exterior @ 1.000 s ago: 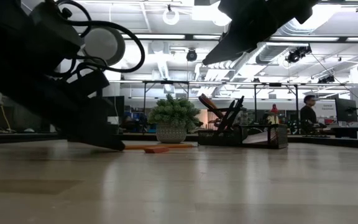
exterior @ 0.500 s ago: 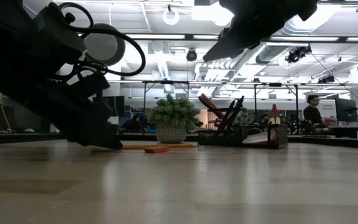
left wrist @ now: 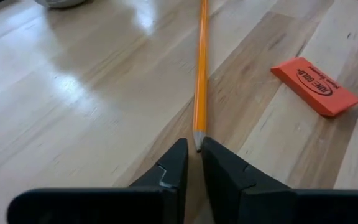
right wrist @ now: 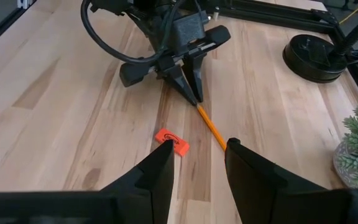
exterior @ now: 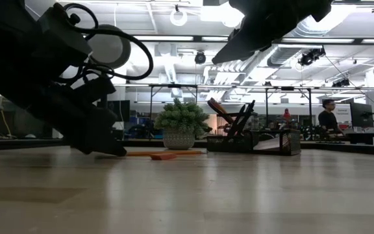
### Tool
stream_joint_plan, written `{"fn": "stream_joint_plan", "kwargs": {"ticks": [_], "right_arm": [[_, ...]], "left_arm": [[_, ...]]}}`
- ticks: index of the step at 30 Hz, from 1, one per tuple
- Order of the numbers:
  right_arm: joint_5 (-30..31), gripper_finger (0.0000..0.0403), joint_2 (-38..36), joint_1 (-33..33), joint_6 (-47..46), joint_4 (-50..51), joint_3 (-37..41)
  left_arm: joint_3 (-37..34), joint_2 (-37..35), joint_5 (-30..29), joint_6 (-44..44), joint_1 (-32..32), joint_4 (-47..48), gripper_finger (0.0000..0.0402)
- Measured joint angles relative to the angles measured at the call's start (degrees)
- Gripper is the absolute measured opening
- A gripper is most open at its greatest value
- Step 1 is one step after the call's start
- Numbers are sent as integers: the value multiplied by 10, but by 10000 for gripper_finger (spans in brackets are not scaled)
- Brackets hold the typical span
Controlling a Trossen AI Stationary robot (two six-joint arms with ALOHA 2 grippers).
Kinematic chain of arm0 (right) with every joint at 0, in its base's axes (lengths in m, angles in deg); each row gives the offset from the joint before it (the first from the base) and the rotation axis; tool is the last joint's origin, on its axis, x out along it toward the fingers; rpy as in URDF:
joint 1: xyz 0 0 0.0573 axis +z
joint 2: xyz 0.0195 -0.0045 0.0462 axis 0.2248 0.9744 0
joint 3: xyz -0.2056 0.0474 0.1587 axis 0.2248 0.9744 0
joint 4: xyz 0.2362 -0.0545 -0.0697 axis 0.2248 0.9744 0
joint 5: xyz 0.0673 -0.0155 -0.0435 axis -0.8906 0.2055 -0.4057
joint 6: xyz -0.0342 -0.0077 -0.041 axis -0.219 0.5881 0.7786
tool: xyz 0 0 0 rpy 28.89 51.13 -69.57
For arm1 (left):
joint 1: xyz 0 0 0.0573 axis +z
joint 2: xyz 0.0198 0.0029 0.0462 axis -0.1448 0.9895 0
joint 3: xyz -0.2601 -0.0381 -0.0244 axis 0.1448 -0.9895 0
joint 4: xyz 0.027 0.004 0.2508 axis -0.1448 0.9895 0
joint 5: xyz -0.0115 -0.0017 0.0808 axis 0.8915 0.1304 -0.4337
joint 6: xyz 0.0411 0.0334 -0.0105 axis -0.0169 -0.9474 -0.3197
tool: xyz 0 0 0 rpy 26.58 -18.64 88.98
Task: Pick and place office supplies into organizer
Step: Put the top yellow pencil into the black desk organizer
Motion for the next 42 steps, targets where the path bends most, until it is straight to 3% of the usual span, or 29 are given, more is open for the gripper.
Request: {"fn": "stream_joint_plan", "kwargs": {"ticks": [12, 21, 27, 42], "right_arm": [[1, 134, 0, 20, -5, 9, 0], [79, 133, 0, 56, -28, 70, 0], [120, 133, 0, 68, -40, 94, 0], [136, 134, 0, 68, -40, 94, 0]], "left_arm": [[0, 2, -5, -33, 1, 0, 2], [-4, -4, -31, -63, -19, -28, 0], [-3, -38, -50, -64, -43, -1, 0], [-2, -147, -136, -98, -98, 38, 0]]}}
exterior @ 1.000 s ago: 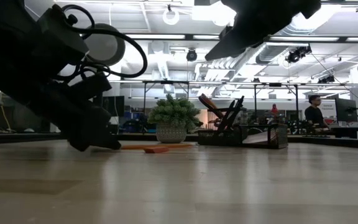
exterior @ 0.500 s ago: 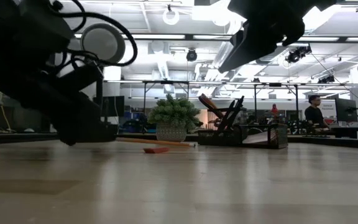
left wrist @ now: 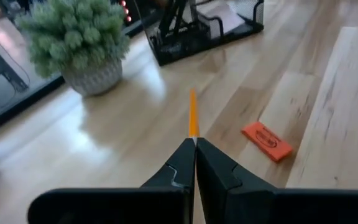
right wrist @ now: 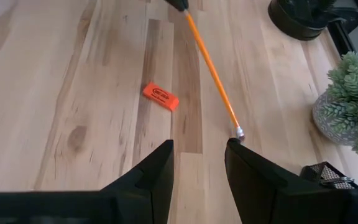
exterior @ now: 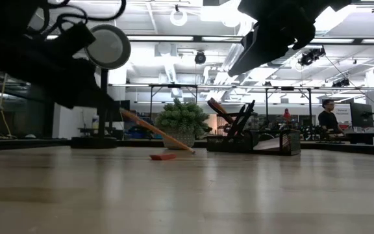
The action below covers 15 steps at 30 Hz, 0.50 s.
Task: Pick and place office supplies into organizer
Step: Put the top yellow pencil into the black desk organizer
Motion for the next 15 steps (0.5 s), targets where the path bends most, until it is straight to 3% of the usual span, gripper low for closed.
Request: {"fn": "stream_joint_plan", "kwargs": {"ticks": [9, 15], "right_arm": [[-77, 134, 71, -7, 27, -91, 0], [-53, 134, 158, -24, 32, -153, 0]], "left_arm": [[0, -49, -13, -69, 1, -3, 0], [1, -55, -12, -79, -4, -9, 0]]}}
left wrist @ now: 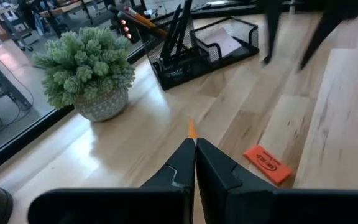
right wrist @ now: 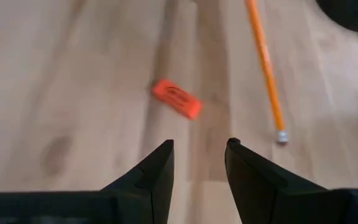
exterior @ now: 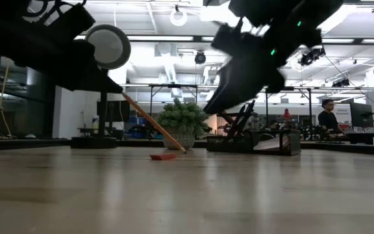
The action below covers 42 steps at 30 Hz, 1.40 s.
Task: Pick and place office supplies into organizer
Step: Put the top yellow pencil into the black desk organizer
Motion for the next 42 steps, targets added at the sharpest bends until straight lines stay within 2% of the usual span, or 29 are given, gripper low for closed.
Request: {"fn": "stream_joint_plan", "kwargs": {"ticks": [5, 7, 15, 22, 30, 36, 39, 42], "right_arm": [[75, 134, 44, -8, 27, -87, 0], [85, 134, 50, -10, 40, -114, 0], [37, 134, 51, -15, 46, -137, 0], [22, 134, 51, -15, 90, -186, 0], [6, 134, 56, -15, 96, -220, 0], [-13, 134, 87, -15, 98, -262, -1], [-4, 149, 104, -15, 103, -262, -15], [-6, 181, 122, -15, 103, -262, -35]], "left_arm": [[7, 0, -4, -8, -8, 0, 0], [13, 0, -5, -21, -11, 0, 0], [48, 0, -9, -84, -11, 3, 0], [76, 0, -9, -136, -11, 4, 0], [86, 0, -8, -150, -11, 4, 0], [86, 0, -6, -150, -11, 3, 0], [86, 0, -6, -150, -11, 3, 0], [86, 0, -2, -150, -11, 2, 0]]}}
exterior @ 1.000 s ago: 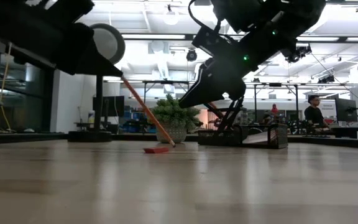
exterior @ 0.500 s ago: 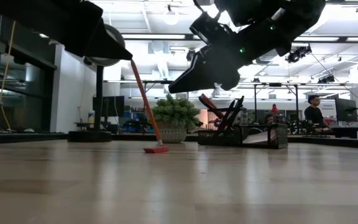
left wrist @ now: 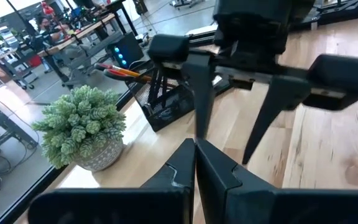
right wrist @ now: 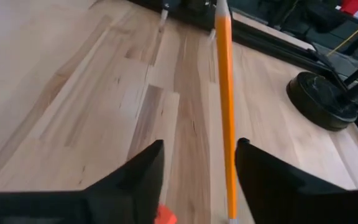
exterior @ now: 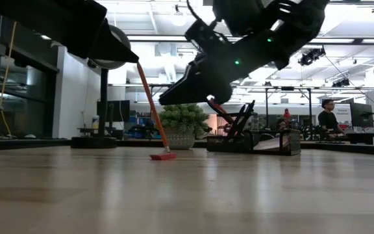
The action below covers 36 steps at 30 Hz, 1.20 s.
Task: Pick and place office supplies into organizer
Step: Put the top yellow pencil into the black desk organizer
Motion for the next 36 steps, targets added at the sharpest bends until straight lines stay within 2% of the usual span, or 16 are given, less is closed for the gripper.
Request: {"fn": "stream_joint_plan", "kwargs": {"ticks": [7, 10, 12, 13, 14, 17, 18, 26, 29, 32, 36], "right_arm": [[49, 246, 30, 0, 26, 20, -59], [27, 250, 42, -4, 30, 52, -89], [-8, 234, 50, -8, 24, 86, -117], [-14, 213, 57, -8, 22, 95, -131], [-6, 183, 62, -8, 20, 107, -144], [25, 49, 80, -2, 35, 127, -177], [31, 27, 83, 2, 52, 129, -185], [100, 6, 87, 28, 104, 111, -210], [112, 5, 87, 31, 117, 112, -210], [78, 6, 87, 31, 88, 134, -209], [37, 14, 87, 26, 82, 147, -209]], "left_arm": [[7, -23, 4, -18, -18, -7, 0], [30, -49, -18, -75, -41, -6, 0], [48, -63, -33, -119, -53, -5, 0], [55, -68, -37, -139, -58, -4, 0], [61, -70, -40, -155, -62, -1, 0], [77, -71, -50, -189, -69, 7, 0], [80, -71, -54, -196, -72, 12, 0], [86, -71, -55, -189, -77, 31, 0], [85, -70, -88, -200, -86, 38, 0], [85, -73, -115, -203, -93, 39, 0], [85, -73, -113, -205, -94, 40, 0]]}}
